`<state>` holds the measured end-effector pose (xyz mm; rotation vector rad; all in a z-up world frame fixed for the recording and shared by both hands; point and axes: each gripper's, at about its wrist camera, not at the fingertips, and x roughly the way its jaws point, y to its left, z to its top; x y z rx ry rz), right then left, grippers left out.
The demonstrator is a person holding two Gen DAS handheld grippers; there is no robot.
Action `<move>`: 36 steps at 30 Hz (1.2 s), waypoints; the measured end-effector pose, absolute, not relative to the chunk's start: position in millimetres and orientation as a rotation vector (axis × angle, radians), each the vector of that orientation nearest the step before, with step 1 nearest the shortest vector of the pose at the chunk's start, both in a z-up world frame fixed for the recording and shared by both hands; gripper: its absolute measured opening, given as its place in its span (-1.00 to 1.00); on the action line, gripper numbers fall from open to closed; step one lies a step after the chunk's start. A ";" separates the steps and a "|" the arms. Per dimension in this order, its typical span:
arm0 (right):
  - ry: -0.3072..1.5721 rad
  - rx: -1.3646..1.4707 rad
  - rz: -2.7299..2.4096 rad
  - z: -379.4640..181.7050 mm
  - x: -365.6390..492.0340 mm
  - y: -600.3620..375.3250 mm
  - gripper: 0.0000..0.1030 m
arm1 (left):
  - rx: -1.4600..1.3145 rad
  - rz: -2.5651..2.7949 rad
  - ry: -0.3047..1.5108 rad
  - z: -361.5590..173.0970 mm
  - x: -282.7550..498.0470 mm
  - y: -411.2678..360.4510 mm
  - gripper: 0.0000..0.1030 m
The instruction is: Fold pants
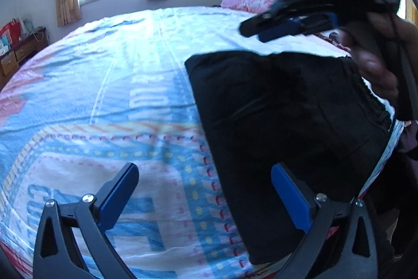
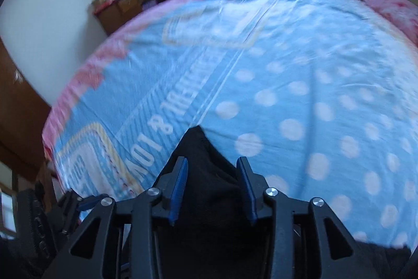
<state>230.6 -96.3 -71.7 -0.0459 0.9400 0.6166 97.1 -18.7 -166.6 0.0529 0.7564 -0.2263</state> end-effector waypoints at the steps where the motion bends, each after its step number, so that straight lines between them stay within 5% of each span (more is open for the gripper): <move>1: 0.925 -0.020 0.622 -66.5 222.1 -104.0 -0.08 | 0.057 -0.227 0.743 -163.1 95.4 -20.6 1.00; 16: 1.032 0.161 0.596 -124.4 218.5 -141.2 0.04 | 0.055 -0.276 0.793 -176.6 94.4 -29.9 1.00; 28: 0.847 0.070 0.397 -87.9 112.8 -193.0 0.05 | 0.178 -0.329 0.575 -103.0 117.3 -56.8 1.00; 36: 0.905 0.167 0.310 -124.4 80.7 -253.1 0.07 | 0.210 -0.320 0.818 -163.0 179.8 -83.8 1.00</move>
